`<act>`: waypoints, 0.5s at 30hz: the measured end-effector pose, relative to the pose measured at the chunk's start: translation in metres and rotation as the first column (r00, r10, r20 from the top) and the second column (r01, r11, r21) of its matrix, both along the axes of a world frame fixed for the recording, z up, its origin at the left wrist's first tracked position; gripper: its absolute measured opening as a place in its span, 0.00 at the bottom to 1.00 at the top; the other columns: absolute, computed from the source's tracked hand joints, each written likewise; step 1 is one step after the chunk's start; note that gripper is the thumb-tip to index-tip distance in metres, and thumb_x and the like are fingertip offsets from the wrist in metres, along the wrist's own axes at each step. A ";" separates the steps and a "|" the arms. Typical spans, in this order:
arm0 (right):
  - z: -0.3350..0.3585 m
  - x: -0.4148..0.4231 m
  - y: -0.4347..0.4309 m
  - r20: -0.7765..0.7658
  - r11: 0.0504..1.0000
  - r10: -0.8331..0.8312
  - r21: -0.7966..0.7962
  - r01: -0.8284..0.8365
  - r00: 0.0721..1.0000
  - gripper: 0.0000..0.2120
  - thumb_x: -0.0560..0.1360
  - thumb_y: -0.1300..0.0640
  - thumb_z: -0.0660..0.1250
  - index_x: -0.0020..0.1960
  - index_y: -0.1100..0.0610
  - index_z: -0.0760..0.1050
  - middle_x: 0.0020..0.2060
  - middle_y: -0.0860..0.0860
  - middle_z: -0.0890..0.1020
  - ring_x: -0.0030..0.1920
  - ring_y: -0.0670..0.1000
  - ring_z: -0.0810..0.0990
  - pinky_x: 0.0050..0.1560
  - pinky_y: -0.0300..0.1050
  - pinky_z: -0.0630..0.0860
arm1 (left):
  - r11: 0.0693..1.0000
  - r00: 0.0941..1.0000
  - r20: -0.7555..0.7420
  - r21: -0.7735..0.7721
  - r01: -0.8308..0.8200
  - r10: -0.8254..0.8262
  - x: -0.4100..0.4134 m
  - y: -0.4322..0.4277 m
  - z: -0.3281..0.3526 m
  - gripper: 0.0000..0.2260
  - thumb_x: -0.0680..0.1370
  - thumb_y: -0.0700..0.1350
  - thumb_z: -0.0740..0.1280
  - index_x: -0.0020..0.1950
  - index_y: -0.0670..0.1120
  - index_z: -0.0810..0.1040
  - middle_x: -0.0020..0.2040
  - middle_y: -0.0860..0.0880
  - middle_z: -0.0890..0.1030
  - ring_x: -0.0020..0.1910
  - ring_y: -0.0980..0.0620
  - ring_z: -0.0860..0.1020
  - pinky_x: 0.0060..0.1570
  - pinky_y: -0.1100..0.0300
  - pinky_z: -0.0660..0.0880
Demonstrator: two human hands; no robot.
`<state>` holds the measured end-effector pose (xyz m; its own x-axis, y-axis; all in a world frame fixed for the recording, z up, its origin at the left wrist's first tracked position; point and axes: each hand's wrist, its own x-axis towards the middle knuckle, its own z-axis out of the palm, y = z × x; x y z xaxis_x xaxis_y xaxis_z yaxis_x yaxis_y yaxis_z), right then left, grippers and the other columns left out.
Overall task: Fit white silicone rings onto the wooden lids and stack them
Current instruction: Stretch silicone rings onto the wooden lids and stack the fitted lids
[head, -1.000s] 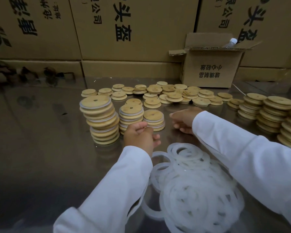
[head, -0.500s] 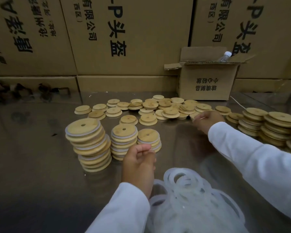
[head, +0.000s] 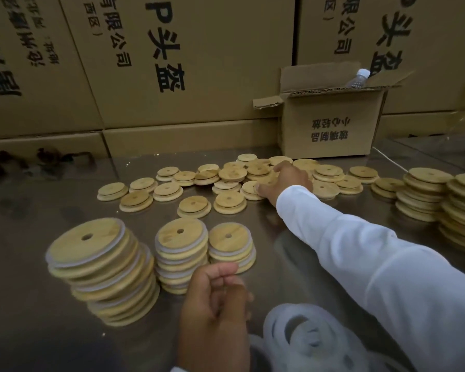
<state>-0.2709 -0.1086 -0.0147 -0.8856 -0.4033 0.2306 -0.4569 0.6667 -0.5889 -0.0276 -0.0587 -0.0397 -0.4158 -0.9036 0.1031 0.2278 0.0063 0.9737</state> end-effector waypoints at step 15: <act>0.039 0.155 0.139 -0.089 0.788 0.499 -0.368 -0.494 0.862 0.25 0.60 0.54 0.79 0.52 0.46 0.72 0.50 0.42 0.77 0.51 0.41 0.75 0.53 0.34 0.72 | 0.990 0.996 -0.066 0.122 0.074 -0.066 0.009 0.005 0.012 0.08 0.78 0.36 0.61 0.41 0.43 0.77 0.35 0.43 0.77 0.35 0.46 0.76 0.32 0.61 0.76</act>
<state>-0.1164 0.0301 0.0244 -0.5905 -0.6761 0.4408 -0.6565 0.0848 -0.7495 -0.0183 -0.0533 -0.0276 -0.4750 -0.8798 0.0195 0.2834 -0.1319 0.9499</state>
